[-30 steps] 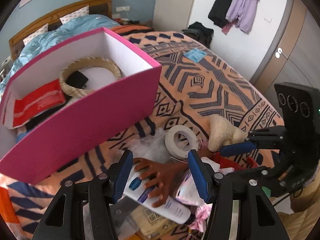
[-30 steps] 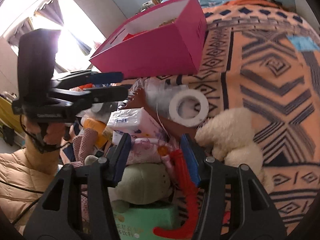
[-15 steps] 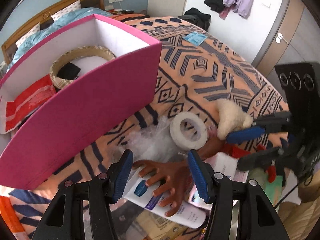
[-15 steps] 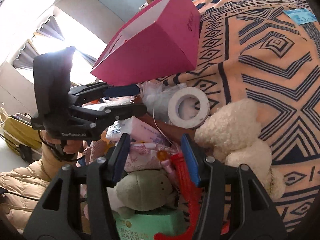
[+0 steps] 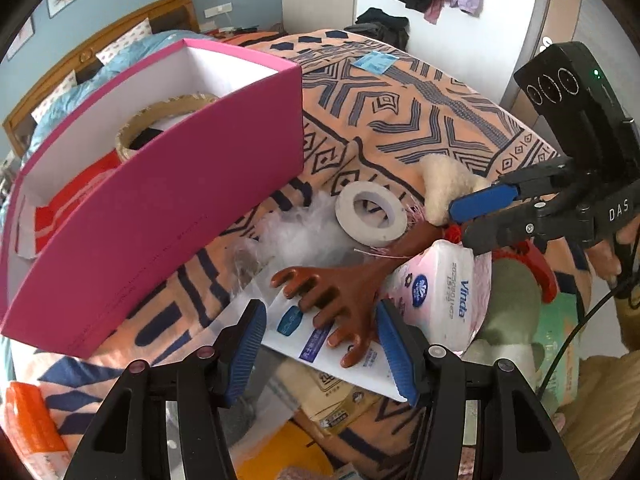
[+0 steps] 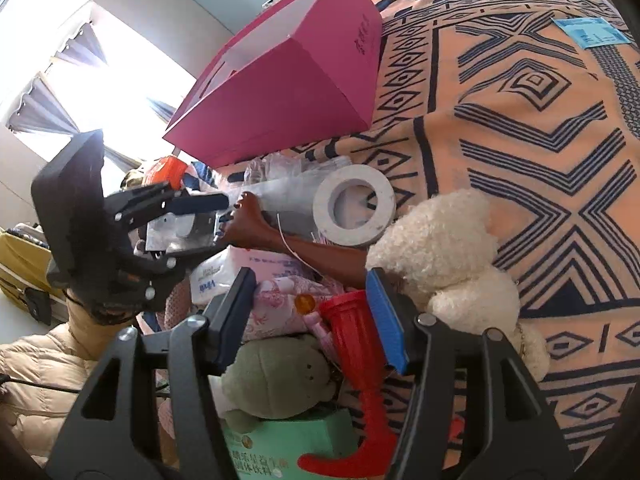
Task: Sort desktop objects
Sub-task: 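Move the right gripper toward the brown wooden back scratcher handle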
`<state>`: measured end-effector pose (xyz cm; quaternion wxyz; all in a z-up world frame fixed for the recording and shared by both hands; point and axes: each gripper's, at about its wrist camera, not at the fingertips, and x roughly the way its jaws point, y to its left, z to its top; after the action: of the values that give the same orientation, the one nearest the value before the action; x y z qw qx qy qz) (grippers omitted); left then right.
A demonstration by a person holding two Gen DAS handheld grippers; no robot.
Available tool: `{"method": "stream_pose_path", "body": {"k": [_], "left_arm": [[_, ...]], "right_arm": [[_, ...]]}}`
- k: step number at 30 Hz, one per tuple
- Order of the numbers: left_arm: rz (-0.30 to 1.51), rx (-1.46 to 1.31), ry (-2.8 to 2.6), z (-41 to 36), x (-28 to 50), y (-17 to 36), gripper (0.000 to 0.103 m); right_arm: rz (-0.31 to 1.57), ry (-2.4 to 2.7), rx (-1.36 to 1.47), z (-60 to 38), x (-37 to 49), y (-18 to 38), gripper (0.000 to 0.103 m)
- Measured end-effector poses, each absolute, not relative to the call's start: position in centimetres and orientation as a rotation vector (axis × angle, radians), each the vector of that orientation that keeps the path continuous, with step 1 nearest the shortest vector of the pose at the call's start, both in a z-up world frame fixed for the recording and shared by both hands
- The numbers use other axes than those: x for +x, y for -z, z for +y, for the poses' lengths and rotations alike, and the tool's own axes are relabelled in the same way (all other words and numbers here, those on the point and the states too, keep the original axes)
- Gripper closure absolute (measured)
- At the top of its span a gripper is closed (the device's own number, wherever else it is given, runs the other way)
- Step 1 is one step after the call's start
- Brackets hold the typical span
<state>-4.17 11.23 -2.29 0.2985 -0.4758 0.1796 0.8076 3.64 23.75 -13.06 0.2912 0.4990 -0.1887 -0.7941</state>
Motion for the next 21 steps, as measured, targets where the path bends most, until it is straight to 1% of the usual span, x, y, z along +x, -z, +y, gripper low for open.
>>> {"method": "stream_pose_path", "body": {"k": [8,11,15,18,20,21], "left_arm": [[0.676,-1.176,-2.088,13.6,-4.4,2.2,0.045],[0.755,-1.147,-2.055,14.2,-4.0,2.3,0.045],[0.8,-1.15,-2.053,14.2,-4.0,2.4,0.045],[0.929,-1.135,-2.038,14.7,-3.3,3.3,0.045],[0.968,-1.146,-2.027,15.1,-3.2,3.9,0.045],[0.974,-1.152,-2.031,15.2,-3.3,4.0,0.045]], "right_arm": [[-0.464,2.184,1.313,23.8,4.5,12.3,0.044],[-0.394,2.225,1.306,23.5,4.7,12.0,0.044],[-0.344,2.276,1.297,23.5,4.3,11.7,0.044],[-0.296,2.341,1.287,23.4,3.8,11.5,0.044],[-0.214,2.41,1.302,23.1,3.5,11.5,0.044],[-0.202,2.417,1.304,23.1,3.3,11.5,0.044]]}}
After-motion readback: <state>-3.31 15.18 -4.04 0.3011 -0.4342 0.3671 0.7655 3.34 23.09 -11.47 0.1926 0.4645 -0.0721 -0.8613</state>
